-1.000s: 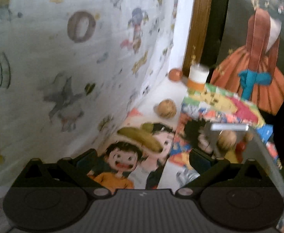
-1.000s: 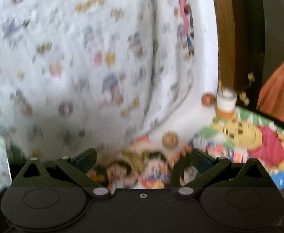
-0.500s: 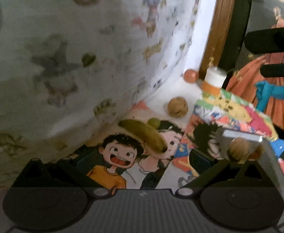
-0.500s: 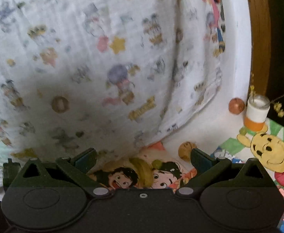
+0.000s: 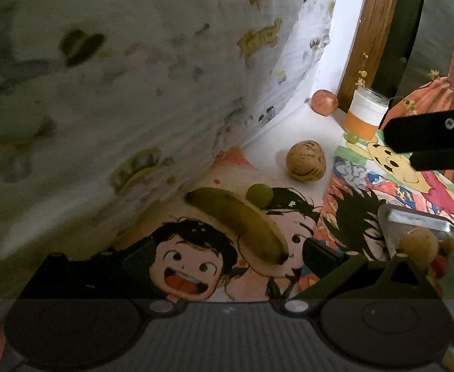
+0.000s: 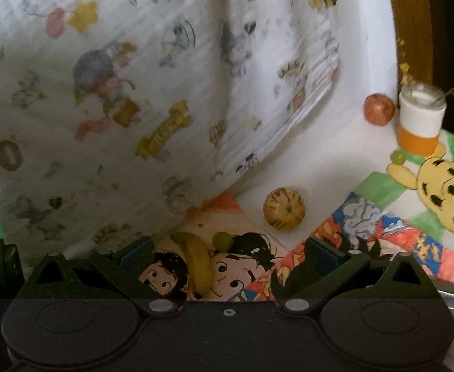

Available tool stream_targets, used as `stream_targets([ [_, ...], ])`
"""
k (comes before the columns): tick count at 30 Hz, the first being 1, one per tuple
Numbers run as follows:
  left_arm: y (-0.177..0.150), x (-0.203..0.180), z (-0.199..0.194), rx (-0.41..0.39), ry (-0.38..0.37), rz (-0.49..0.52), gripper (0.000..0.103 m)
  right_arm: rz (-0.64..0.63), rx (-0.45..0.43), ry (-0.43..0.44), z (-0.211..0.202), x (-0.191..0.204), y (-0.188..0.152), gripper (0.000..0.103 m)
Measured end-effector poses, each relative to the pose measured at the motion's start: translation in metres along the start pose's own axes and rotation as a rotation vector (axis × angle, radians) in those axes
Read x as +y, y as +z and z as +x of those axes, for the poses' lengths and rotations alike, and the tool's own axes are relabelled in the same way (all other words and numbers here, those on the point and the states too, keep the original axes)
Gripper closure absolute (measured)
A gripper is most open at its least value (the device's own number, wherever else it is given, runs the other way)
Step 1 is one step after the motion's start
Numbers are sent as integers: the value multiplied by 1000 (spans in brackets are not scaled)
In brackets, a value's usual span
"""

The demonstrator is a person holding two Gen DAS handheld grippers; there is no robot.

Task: Organize fruits
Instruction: 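Move left tool to the second banana while right tool approaches the green grape, then close left gripper on the second banana while right gripper closes on the green grape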

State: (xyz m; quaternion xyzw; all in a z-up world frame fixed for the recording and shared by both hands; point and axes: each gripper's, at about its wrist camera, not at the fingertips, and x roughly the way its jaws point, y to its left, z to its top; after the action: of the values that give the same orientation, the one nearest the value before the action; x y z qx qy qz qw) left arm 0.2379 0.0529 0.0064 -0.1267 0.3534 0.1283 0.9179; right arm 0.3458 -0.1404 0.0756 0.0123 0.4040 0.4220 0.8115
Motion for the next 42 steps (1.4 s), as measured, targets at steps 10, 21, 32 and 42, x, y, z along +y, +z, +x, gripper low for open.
stream_targets([
  [10, 3, -7, 25, -16, -40, 6, 4, 216, 60, 46, 52, -21, 12, 11],
  [21, 10, -5, 43, -6, -58, -42, 26, 413, 178, 96, 101, -33, 20, 40],
  [32, 11, -1, 45, 3, -98, -66, 50, 369, 246, 44, 131, -17, 22, 54],
  [42, 12, 10, 39, 44, -137, -137, 68, 338, 240, 9, 143, -3, 22, 74],
])
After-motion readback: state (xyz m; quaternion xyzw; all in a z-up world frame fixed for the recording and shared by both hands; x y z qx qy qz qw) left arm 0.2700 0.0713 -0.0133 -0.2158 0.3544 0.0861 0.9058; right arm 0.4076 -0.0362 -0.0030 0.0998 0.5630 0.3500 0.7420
